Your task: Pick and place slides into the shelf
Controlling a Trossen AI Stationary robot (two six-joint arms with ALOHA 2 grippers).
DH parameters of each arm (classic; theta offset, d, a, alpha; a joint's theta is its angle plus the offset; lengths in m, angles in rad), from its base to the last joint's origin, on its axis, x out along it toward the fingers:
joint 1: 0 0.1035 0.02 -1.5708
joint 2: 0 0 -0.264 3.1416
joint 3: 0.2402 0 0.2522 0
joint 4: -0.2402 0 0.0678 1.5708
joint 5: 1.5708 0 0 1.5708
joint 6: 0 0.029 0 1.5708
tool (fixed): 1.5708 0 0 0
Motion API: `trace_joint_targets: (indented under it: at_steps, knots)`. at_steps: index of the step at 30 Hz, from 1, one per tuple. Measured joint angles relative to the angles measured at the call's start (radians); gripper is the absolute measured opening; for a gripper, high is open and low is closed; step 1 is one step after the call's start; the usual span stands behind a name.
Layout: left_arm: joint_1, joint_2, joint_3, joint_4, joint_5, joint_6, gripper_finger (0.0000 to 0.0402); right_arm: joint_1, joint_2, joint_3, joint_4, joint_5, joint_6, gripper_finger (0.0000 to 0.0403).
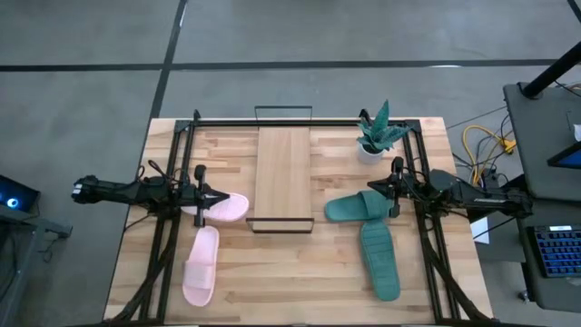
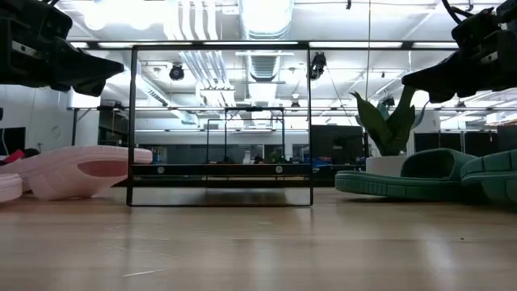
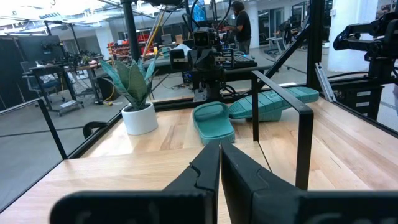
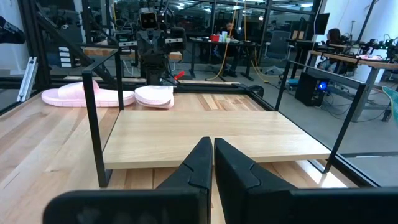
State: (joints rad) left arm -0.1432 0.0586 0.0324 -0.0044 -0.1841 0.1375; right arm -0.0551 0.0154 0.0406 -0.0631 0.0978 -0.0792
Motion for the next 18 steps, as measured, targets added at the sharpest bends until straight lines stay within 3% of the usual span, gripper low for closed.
trace_joint_targets:
  at_steps: [18]
  knots:
    - [0.000, 0.000, 0.000, 0.000, 0.000, 0.000, 0.0000, 0.000, 0.000, 0.000, 0.000, 0.000, 0.008, 0.0009]
